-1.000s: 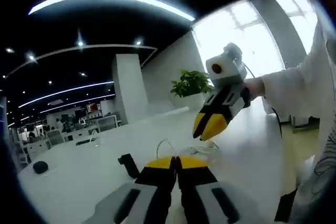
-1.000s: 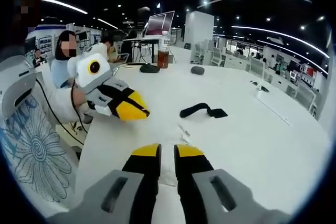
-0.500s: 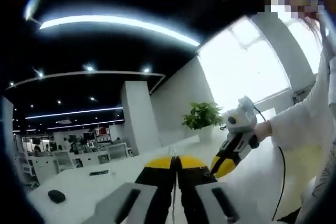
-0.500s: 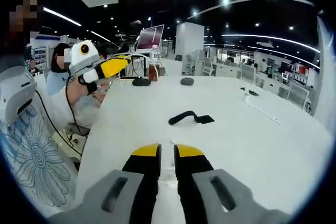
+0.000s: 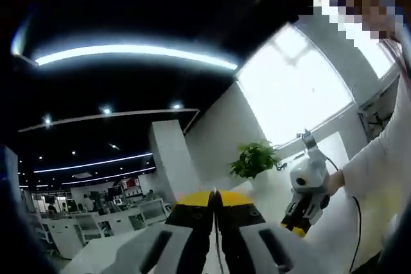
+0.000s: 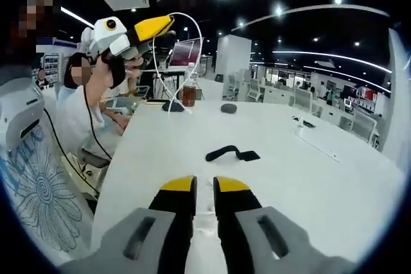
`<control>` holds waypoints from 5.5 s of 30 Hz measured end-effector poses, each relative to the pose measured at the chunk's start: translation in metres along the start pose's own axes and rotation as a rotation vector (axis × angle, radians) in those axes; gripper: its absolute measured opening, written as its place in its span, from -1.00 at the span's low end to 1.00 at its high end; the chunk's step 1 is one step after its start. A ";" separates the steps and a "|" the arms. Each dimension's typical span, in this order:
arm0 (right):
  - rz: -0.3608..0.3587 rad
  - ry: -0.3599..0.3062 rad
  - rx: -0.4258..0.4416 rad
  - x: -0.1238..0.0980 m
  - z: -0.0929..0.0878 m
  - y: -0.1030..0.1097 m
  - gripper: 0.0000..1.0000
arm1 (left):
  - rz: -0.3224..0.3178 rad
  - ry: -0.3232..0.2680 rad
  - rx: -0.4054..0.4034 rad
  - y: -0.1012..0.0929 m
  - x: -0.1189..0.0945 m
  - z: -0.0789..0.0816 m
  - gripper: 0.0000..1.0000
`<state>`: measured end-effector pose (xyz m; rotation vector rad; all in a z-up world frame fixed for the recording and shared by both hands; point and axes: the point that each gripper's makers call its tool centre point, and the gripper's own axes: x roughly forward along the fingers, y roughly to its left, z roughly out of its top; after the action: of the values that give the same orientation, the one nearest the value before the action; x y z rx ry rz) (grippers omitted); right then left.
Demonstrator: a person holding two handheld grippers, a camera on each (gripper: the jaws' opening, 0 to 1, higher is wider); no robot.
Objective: Peel open the Velcro strap on the desktop, arrange the wired earphones neatly onto it, and close the Velcro strap to secure them.
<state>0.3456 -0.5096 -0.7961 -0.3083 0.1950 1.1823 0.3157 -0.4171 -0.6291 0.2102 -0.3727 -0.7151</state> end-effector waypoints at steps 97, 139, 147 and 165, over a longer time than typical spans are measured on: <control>-0.188 -0.261 -0.084 0.013 0.088 -0.010 -0.91 | 0.170 0.294 -0.142 -0.036 -0.017 -0.159 -0.89; 0.000 0.155 0.093 0.063 -0.028 0.045 -0.51 | 0.130 0.315 -0.028 -0.029 -0.012 -0.145 -0.89; -0.046 0.162 0.183 0.073 -0.036 0.040 -0.46 | 0.132 0.305 -0.034 -0.029 -0.012 -0.143 -0.89; -0.069 0.192 0.117 0.083 -0.045 0.045 -0.83 | 0.135 0.305 -0.041 -0.026 -0.012 -0.142 -0.89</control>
<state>0.3354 -0.4362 -0.8698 -0.3236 0.4168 1.0680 0.3485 -0.4191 -0.7698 0.2489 -0.0801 -0.5466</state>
